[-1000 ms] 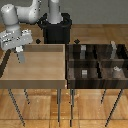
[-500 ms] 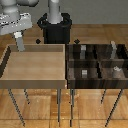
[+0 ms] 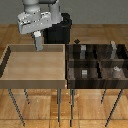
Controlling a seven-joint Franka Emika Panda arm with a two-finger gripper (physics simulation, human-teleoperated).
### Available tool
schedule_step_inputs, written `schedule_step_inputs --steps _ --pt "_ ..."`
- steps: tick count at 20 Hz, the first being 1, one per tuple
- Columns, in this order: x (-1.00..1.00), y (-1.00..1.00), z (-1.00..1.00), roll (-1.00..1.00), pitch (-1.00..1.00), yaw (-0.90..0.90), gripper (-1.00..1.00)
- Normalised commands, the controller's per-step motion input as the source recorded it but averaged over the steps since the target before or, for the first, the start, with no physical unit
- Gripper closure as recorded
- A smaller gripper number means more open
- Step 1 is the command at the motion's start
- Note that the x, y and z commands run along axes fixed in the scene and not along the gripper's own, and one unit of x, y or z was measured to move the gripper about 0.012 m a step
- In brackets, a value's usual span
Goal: Place the milk carton into the appropriate compartment.
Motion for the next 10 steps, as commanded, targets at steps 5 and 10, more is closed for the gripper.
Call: schedule_step_inputs --steps 5,10 --pt "0.00 1.00 0.00 0.00 0.00 0.00 1.00" --pt "0.00 1.00 0.00 0.00 0.00 0.00 1.00"
